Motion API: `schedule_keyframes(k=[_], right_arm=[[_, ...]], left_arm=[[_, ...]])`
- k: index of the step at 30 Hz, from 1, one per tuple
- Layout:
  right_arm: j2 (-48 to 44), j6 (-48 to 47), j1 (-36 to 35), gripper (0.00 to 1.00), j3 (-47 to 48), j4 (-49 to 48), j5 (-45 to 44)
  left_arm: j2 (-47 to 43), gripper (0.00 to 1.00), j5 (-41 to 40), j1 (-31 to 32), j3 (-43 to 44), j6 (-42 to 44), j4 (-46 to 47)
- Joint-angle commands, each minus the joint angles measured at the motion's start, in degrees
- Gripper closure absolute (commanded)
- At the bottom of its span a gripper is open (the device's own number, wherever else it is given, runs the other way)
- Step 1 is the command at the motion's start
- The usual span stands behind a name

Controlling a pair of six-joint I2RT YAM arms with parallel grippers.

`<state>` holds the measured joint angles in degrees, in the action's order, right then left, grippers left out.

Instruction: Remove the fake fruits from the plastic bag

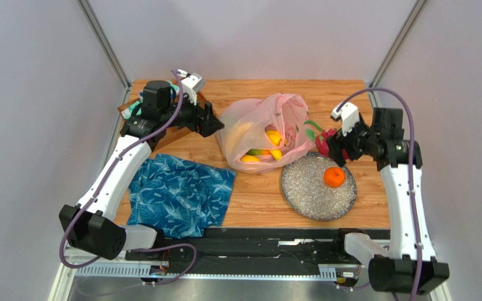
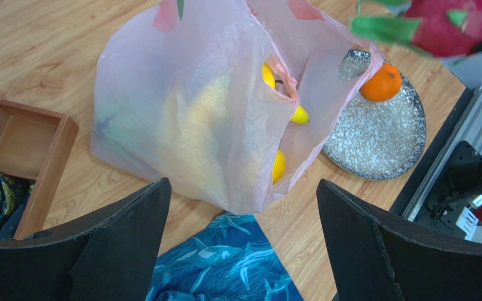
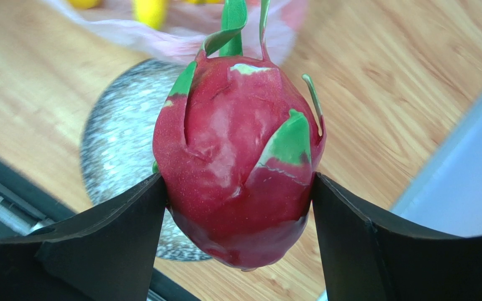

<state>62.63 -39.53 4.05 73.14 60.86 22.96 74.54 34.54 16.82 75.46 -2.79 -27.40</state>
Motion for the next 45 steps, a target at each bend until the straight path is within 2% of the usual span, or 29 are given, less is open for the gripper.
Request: schedule_keyframes(k=[1,3,6,11,16,21,25,27,28,31,32,34,38,45], right_arm=[[-3.3,-9.7,-1.2,0.65,-10.9,1.2,6.5],[-5.3,-13.4,-1.3,0.66,-13.5,4.2,7.4],[-6.0,-16.0,-3.0,0.66,-17.3,3.5,7.4],[0.2,-14.8,-8.4,0.64,-18.7,-4.1,6.0],[8.5,-13.6,-12.3,0.64,-16.3,-9.6,5.2],[10.0,-9.7,-15.2,0.65,-8.6,-8.0,6.0],[8.6,-8.3,-15.3,0.66,-7.8,-7.8,5.2],[6.4,-8.5,-15.3,0.66,-7.4,-4.0,5.7],[4.8,-9.2,-15.2,0.66,-7.4,1.6,7.3],[-4.4,-11.4,-15.4,0.66,-12.0,9.3,8.2],[-9.5,-11.5,-15.4,0.66,-13.8,10.3,7.5],[-13.0,-11.4,-15.2,0.65,-17.3,12.5,4.5],[-17.6,-12.2,-14.7,0.66,-26.1,10.4,-1.7],[-17.1,-20.0,-11.2,0.64,-32.6,2.5,-7.3]], left_arm=[[-3.0,0.04,1.4,-0.2,0.2,-0.6,1.8],[-3.3,0.04,1.3,-0.2,0.1,-0.4,1.3],[-3.8,0.05,1.0,-0.2,-0.2,0.1,0.9],[-4.2,0.04,0.8,-0.2,-0.9,0.3,1.0],[-4.3,0.04,0.6,-0.2,-1.0,0.7,0.6],[-5.0,0.05,-0.2,-0.2,-0.6,2.3,-0.7],[-4.9,0.04,-0.5,-0.5,-1.0,2.7,-0.4],[-4.8,0.04,-0.4,-0.5,-1.0,2.6,-0.4],[-4.8,0.04,-0.3,-0.5,-1.0,2.5,-0.5],[-4.8,0.04,-0.2,-0.5,-0.8,2.4,-0.6],[-4.8,0.04,-0.1,-0.5,-0.8,2.3,-0.3],[-4.8,0.04,0.1,-0.5,-0.9,2.2,-0.1],[-4.6,0.04,0.5,-0.5,-1.4,1.9,0.4],[-2.5,0.04,1.3,-0.5,0.6,1.4,0.3]])
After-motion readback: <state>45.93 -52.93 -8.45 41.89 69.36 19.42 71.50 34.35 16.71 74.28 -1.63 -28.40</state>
